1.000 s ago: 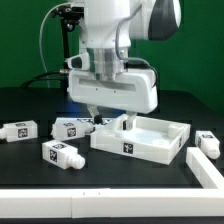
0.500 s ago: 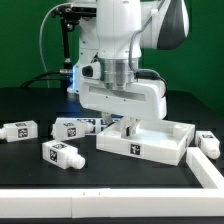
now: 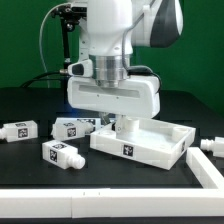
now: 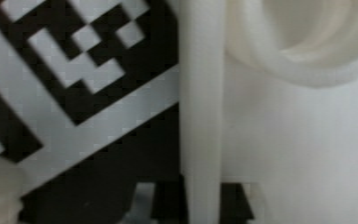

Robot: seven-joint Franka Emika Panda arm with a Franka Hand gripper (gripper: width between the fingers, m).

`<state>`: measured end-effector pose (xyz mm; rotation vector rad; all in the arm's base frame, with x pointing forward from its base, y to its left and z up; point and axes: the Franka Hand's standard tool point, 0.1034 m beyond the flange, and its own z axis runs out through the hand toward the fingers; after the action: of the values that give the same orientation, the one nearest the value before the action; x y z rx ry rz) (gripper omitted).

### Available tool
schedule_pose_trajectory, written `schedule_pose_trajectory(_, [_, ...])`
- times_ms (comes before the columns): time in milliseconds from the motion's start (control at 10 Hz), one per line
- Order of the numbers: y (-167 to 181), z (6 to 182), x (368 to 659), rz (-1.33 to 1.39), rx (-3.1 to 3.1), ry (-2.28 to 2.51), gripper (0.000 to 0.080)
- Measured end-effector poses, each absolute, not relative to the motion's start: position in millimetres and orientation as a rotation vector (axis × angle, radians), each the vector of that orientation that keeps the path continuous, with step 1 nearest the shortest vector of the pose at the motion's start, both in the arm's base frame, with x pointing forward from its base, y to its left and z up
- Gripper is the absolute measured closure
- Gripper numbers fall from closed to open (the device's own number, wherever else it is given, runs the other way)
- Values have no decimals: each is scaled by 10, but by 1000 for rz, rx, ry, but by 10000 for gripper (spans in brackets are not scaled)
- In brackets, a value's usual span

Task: Assemble square table

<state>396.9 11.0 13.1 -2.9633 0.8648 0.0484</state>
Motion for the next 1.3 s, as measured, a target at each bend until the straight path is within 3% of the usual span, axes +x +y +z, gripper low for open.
schedule_pose_trajectory(300, [30, 204, 4253, 3, -3017, 585, 752])
schedule_pose_trajectory(700, [19, 177, 4238, 17, -3028, 536, 752])
schedule_pose_trajectory(1000, [-110, 242, 4609, -33, -3063, 260, 752])
schedule_pose_trajectory(1300, [-100, 213, 4571, -20, -3064, 257, 752])
